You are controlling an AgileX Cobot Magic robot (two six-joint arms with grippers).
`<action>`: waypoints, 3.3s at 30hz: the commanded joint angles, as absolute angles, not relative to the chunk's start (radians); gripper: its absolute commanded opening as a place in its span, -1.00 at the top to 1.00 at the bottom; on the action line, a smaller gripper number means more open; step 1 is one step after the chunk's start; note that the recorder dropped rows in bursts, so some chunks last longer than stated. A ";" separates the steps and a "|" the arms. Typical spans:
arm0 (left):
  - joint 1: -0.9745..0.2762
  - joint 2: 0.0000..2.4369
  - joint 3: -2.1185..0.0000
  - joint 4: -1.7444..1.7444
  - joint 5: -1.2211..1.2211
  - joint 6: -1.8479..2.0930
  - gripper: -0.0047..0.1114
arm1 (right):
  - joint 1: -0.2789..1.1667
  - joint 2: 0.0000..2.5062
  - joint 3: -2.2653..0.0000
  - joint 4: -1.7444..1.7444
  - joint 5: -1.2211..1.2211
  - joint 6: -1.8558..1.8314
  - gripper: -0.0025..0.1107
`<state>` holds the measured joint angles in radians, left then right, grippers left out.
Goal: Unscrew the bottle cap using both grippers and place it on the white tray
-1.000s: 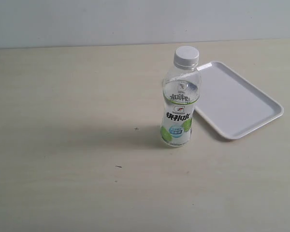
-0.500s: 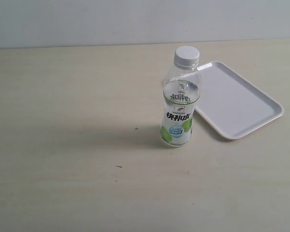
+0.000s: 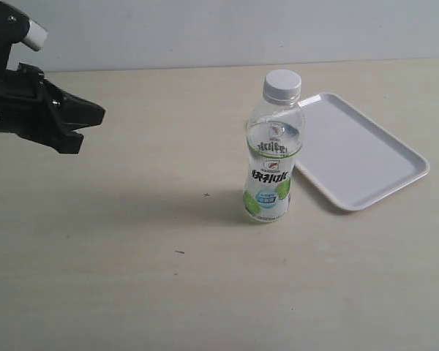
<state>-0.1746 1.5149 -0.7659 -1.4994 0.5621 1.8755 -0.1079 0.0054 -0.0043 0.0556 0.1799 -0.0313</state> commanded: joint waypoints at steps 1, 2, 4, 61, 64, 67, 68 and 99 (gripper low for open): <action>-0.180 1.513 -0.717 -1.682 0.695 2.099 0.92 | -0.115 0.000 0.000 0.054 0.179 -0.032 0.95; -0.180 1.513 -0.716 -1.644 0.739 2.099 0.92 | -0.115 0.000 0.000 0.054 0.179 -0.032 0.95; -0.180 1.513 -0.712 -1.610 0.837 2.099 0.92 | -0.115 0.000 0.000 0.054 0.179 -0.032 0.95; -0.259 1.259 -0.638 0.575 -0.514 -0.444 0.92 | -0.115 0.000 0.000 0.052 0.179 -0.032 0.95; -0.266 1.327 -0.637 0.663 -0.394 -0.522 0.92 | -0.115 0.000 0.000 0.052 0.179 -0.032 0.95; -0.268 1.412 -0.595 0.929 -0.591 -0.541 0.92 | -0.115 0.000 0.000 0.052 0.179 -0.032 0.95; -0.268 1.447 -0.588 1.004 -0.701 -0.526 0.92 | -0.115 0.000 0.000 0.052 0.179 -0.032 0.95; -0.413 2.170 -0.851 0.990 -1.199 -0.223 -0.20 | -0.115 0.000 0.000 0.050 0.179 -0.032 0.95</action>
